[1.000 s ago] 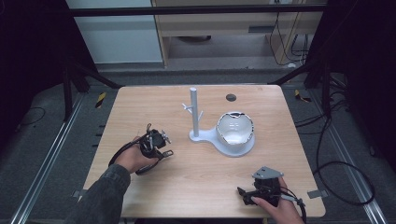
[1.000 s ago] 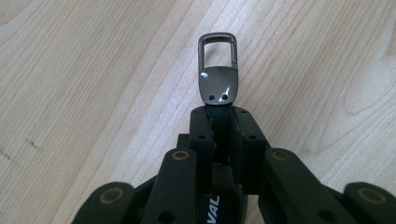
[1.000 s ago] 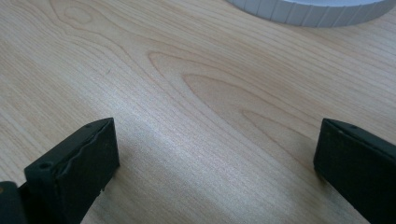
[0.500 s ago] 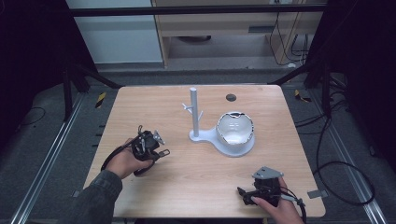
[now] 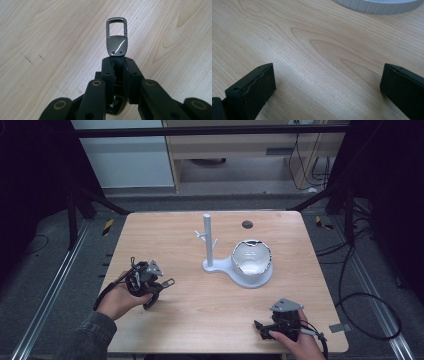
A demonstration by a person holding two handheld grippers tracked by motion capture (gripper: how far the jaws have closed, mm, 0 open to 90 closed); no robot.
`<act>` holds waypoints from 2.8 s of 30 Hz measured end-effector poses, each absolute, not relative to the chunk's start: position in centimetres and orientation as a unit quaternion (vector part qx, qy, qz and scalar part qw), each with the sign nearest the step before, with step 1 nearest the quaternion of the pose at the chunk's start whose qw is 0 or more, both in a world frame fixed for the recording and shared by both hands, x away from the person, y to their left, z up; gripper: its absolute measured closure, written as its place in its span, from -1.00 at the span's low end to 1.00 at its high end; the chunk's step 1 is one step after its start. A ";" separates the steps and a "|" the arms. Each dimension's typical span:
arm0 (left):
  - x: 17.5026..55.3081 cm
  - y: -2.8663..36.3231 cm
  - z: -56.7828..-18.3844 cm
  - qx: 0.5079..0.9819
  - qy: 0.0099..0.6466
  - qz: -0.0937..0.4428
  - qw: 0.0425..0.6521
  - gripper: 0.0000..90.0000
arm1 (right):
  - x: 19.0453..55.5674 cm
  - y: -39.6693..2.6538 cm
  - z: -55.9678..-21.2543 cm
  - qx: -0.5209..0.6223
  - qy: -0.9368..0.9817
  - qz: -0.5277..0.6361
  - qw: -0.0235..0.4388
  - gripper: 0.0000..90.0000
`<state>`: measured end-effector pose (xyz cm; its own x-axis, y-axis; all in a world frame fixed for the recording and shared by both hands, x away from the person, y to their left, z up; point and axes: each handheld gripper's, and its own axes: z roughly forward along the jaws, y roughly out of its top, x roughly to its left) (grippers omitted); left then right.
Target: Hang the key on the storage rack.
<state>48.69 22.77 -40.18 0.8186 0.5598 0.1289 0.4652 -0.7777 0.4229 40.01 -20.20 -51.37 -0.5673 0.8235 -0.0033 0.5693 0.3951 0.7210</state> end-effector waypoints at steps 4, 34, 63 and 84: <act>48.5 23.1 -40.2 0.932 0.276 0.128 0.196 0.77 | 40.0 -20.2 -51.4 0.427 0.815 0.346 0.184 -0.99; 45.9 24.1 -37.0 0.907 0.279 0.174 0.263 0.78 | 40.0 -20.2 -51.4 0.427 0.815 0.346 0.184 -0.99; 47.2 21.2 -35.2 0.885 0.290 0.186 0.314 0.78 | 40.0 -20.2 -51.4 0.427 0.815 0.346 0.184 -0.99; 49.0 18.5 -34.0 0.868 0.303 0.193 0.342 0.78 | 40.0 -20.2 -51.4 0.427 0.815 0.346 0.184 -0.99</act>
<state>49.02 18.46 -33.97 0.7412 0.6588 0.1284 0.3941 -0.5820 0.7113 40.01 -20.21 -51.37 -0.5675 0.8234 -0.0038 0.5690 0.3955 0.7210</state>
